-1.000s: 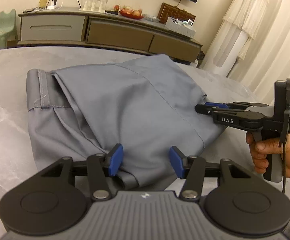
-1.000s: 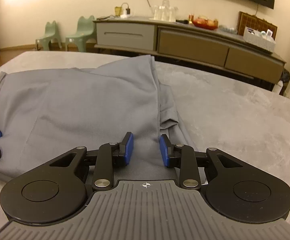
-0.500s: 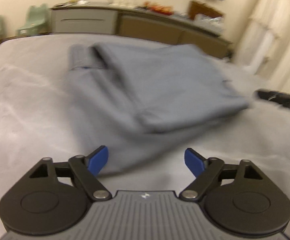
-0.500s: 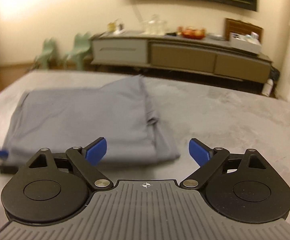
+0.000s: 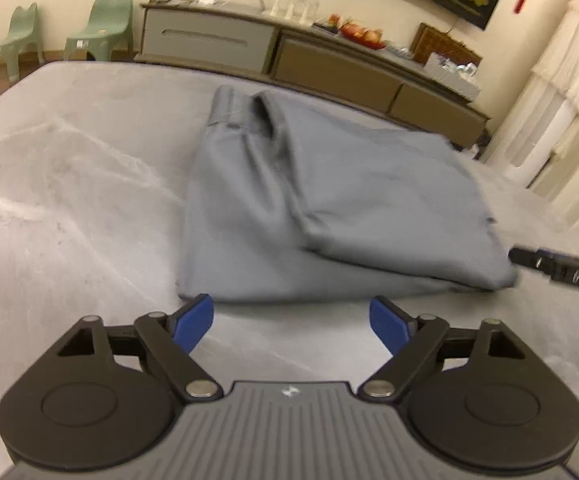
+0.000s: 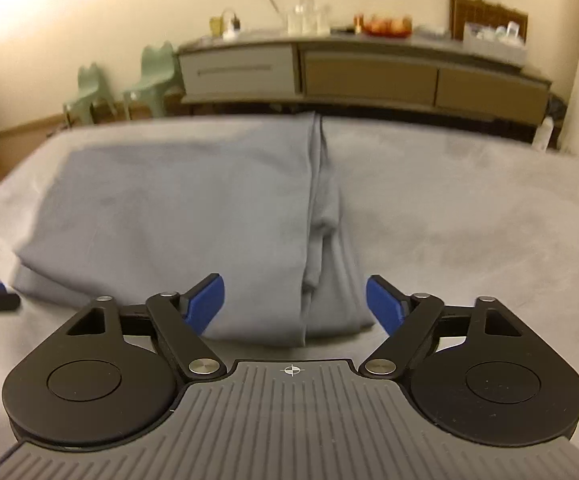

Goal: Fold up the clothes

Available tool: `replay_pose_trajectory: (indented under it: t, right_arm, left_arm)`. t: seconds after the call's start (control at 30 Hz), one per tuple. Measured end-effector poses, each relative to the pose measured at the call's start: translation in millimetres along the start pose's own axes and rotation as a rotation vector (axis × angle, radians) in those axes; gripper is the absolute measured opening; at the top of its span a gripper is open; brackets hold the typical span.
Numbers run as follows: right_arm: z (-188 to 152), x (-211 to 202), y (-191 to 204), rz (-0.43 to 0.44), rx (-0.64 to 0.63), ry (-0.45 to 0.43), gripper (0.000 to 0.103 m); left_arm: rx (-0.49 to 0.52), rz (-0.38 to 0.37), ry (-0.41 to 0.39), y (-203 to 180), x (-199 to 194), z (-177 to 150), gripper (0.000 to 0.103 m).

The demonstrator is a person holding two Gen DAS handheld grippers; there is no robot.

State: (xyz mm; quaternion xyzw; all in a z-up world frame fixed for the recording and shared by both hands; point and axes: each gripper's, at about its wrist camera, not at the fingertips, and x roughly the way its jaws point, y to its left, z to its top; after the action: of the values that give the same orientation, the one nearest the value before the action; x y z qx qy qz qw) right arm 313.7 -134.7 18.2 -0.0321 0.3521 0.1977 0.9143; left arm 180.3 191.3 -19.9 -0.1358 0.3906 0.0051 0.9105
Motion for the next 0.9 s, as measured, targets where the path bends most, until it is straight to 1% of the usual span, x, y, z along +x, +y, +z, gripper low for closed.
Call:
replay_pose_trajectory:
  t: [0.03, 0.13, 0.23, 0.33, 0.4, 0.43, 0.5, 0.6, 0.73, 0.9]
  right_arm:
    - [3.4, -18.6, 3.6, 0.007, -0.004, -0.025, 0.092]
    - [0.5, -67.2, 16.6, 0.047, -0.013, -0.065, 0.097]
    - [-23.4, -102.3, 27.6, 0.095, -0.032, -0.064, 0.101]
    - [-55.4, -116.2, 23.6, 0.087, -0.009, -0.056, 0.102]
    - [-72.8, -118.9, 20.2, 0.07, 0.033, -0.032, 0.102]
    - [-75.1, -117.8, 18.1, 0.07, 0.053, -0.022, 0.102]
    - [-79.7, -115.6, 13.9, 0.069, 0.092, -0.002, 0.102]
    - [-82.4, -115.0, 9.9, 0.036, 0.073, -0.016, 0.102]
    - [-85.2, -115.8, 12.7, -0.004, 0.046, -0.034, 0.102]
    - [-86.1, -119.5, 11.1, -0.004, 0.032, -0.04, 0.102]
  left_arm:
    - [0.012, 0.006, -0.02, -7.0, -8.7, -2.7, 0.098]
    - [0.045, 0.027, -0.067, -30.6, -34.0, -11.0, 0.103]
    - [0.063, 0.05, -0.096, -50.7, -50.7, -17.4, 0.103]
    - [0.073, 0.049, -0.112, -64.9, -59.3, -22.2, 0.103]
    - [0.061, 0.041, -0.106, -73.8, -61.1, -24.7, 0.103]
    - [0.054, 0.035, -0.106, -77.4, -61.6, -26.0, 0.103]
    - [0.055, 0.052, -0.119, -87.4, -64.4, -29.0, 0.103]
    - [0.057, 0.088, -0.126, -100.4, -66.1, -31.5, 0.103]
    - [0.059, 0.098, -0.138, -111.7, -68.1, -36.6, 0.103]
    - [0.067, 0.105, -0.142, -121.6, -68.6, -41.6, 0.103]
